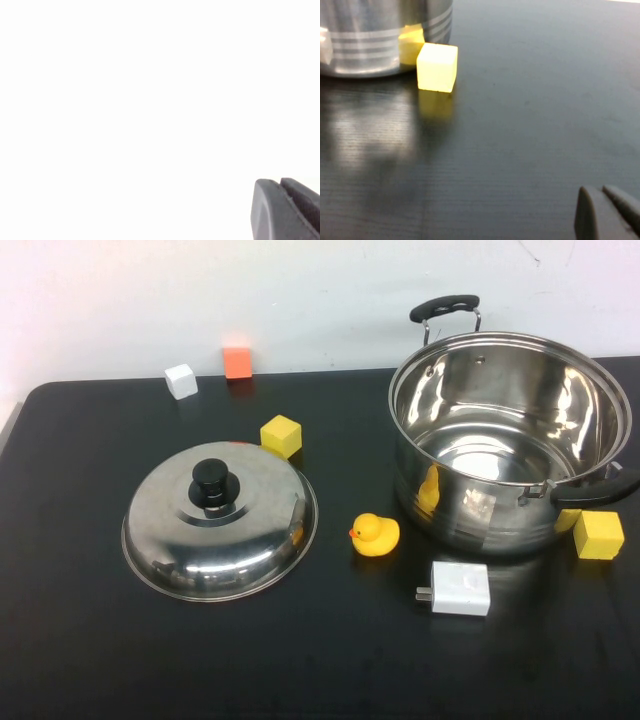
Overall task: Cover the pot
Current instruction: Pick up the pot lid
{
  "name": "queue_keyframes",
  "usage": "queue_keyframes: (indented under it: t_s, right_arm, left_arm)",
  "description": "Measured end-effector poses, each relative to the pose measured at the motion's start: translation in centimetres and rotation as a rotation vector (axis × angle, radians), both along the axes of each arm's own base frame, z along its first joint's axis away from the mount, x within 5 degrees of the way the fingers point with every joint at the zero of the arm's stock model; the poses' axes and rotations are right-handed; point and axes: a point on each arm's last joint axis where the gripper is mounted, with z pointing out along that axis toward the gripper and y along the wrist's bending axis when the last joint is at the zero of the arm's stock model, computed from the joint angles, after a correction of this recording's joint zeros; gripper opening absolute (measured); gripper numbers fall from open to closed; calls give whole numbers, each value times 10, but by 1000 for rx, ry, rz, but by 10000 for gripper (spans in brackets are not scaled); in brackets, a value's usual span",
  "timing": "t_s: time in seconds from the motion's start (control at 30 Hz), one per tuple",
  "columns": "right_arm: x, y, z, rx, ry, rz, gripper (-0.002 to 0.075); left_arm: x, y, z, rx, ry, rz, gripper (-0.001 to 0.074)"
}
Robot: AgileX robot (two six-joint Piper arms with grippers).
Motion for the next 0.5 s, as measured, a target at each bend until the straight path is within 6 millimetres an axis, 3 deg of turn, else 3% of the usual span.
queue_keyframes:
  t_s: [0.27, 0.5]
  right_arm:
    - [0, 0, 0, 0, 0, 0, -2]
    - [0, 0, 0, 0, 0, 0, -2]
  left_arm:
    - [-25, -1, 25, -18, -389, -28, -3]
    - [-37, -8, 30, -13, -513, -148, -2]
